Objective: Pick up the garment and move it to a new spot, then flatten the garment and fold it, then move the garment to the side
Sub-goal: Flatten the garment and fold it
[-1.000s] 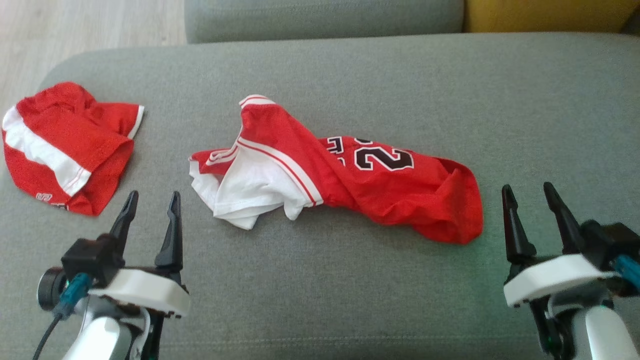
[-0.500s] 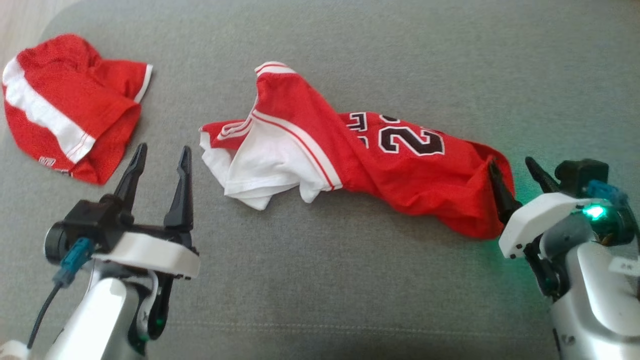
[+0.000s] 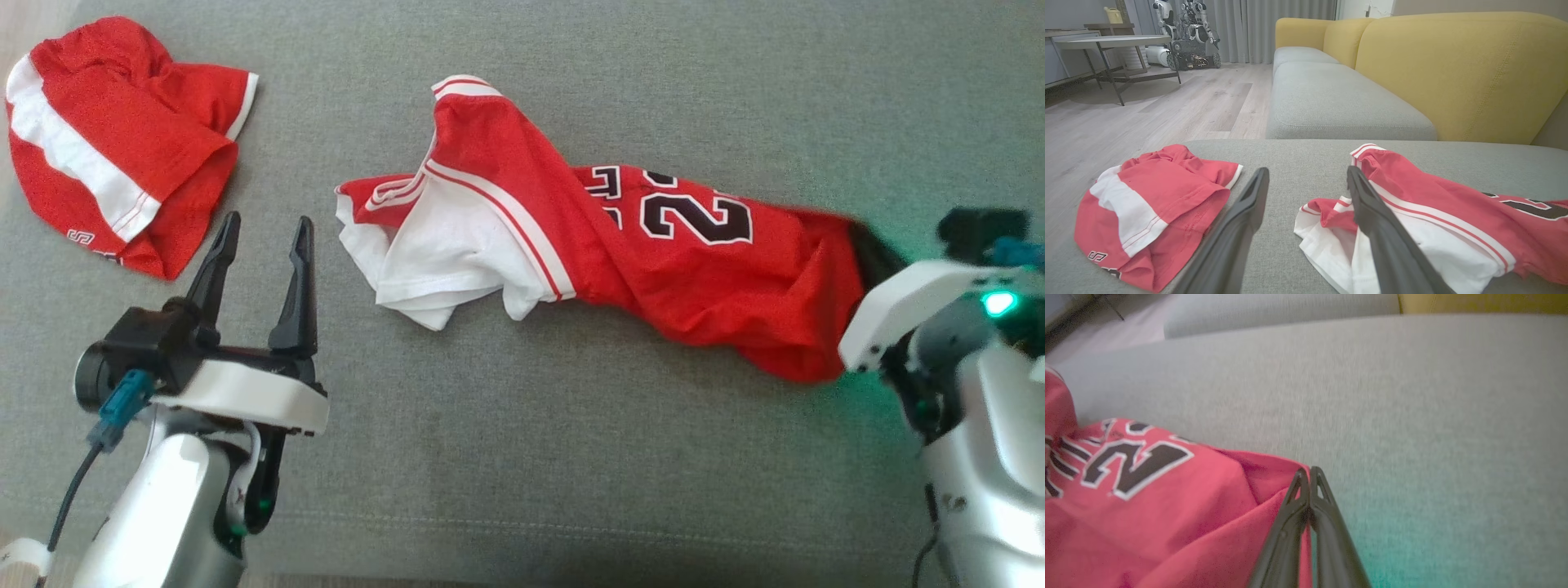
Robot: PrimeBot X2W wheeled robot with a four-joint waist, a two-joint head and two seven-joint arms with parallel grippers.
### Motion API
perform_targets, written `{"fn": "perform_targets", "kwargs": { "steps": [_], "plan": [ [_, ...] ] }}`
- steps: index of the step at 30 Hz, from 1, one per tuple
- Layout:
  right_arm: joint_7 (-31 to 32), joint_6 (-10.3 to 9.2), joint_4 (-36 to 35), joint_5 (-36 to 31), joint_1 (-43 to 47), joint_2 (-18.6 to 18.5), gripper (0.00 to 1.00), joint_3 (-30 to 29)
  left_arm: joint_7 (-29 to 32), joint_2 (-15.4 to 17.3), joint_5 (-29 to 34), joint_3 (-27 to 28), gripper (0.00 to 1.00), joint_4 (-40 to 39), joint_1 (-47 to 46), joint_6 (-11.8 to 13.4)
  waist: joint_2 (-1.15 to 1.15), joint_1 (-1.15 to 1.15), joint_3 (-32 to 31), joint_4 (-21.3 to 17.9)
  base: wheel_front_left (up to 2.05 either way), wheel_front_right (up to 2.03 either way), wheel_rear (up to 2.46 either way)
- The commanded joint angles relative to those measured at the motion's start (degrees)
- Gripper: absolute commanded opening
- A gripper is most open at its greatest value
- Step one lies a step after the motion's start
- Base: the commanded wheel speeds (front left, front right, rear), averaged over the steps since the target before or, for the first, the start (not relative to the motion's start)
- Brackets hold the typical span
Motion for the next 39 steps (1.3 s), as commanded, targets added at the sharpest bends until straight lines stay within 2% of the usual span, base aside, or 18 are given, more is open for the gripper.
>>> {"fn": "perform_targets", "kwargs": {
  "steps": [1,6,11,19,23,24,25,26,32,35,39],
  "plan": [
    [-1.53,-0.04,-3.30,0.56,-2.20,-0.81,0.00,0.23,-0.66,1.06,0.52,2.76,1.00,-1.46,-2.60,-0.16,0.00,0.00,-0.02,-0.14,0.00,0.00,0.00],
    [-1.69,-0.04,-6.26,0.41,-4.89,-1.99,0.00,-1.94,-0.68,0.37,1.31,3.63,1.00,-1.90,-2.68,-0.70,0.00,0.00,0.23,-0.28,0.00,0.00,0.00],
    [-0.10,-0.04,-5.43,-0.41,-9.19,-3.26,0.00,-3.97,-0.69,-0.48,1.95,3.72,1.00,-2.11,-3.56,-1.57,0.00,0.00,1.67,0.54,0.00,0.00,0.00],
    [0.69,-0.04,4.70,-3.93,-17.93,-4.35,0.00,-7.20,-0.69,-2.21,2.96,3.64,1.00,-1.45,-6.13,-3.15,0.00,0.00,4.96,2.43,0.00,0.00,0.00],
    [-0.68,-0.04,12.49,-6.69,-21.53,-4.34,0.00,-8.18,-0.69,-3.22,3.65,3.61,1.00,-0.58,-7.34,-4.28,0.00,0.00,6.07,3.13,0.00,0.00,0.00],
    [-1.18,-0.04,14.07,-7.23,-22.20,-4.23,0.15,-8.28,-0.69,-3.41,3.83,3.67,1.00,-0.36,-7.52,-4.51,0.00,0.00,6.19,3.17,0.00,0.00,0.00],
    [-1.85,-0.04,15.34,-7.70,-22.81,-4.08,0.73,-8.32,-0.69,-3.59,4.02,3.76,1.00,-0.16,-7.64,-4.71,0.00,0.00,6.26,3.15,0.00,0.00,0.00],
    [-2.84,-0.04,16.27,-7.99,-23.29,-3.84,1.00,-8.24,-0.70,-3.73,4.20,3.86,1.00,0.07,-7.68,-4.91,0.00,0.00,6.22,3.04,0.00,0.00,0.00],
    [-9.24,-0.04,17.16,-6.75,-22.55,-2.40,1.00,-6.95,-0.70,-4.08,5.08,5.11,1.00,1.38,-6.27,-5.42,0.00,0.00,4.06,1.16,0.00,0.00,0.00],
    [-12.86,-0.04,13.21,-5.47,-19.95,-1.75,1.00,-5.33,-0.70,-3.94,5.34,5.83,1.00,1.76,-4.76,-5.43,0.00,0.00,2.39,-0.14,0.00,0.00,0.00],
    [-16.18,-0.04,4.60,-4.49,-14.39,-0.65,1.00,-3.46,-0.70,-3.57,5.43,6.59,1.00,2.07,-2.32,-5.22,0.00,0.00,-0.11,-1.74,0.00,0.00,0.00]
  ]
}}
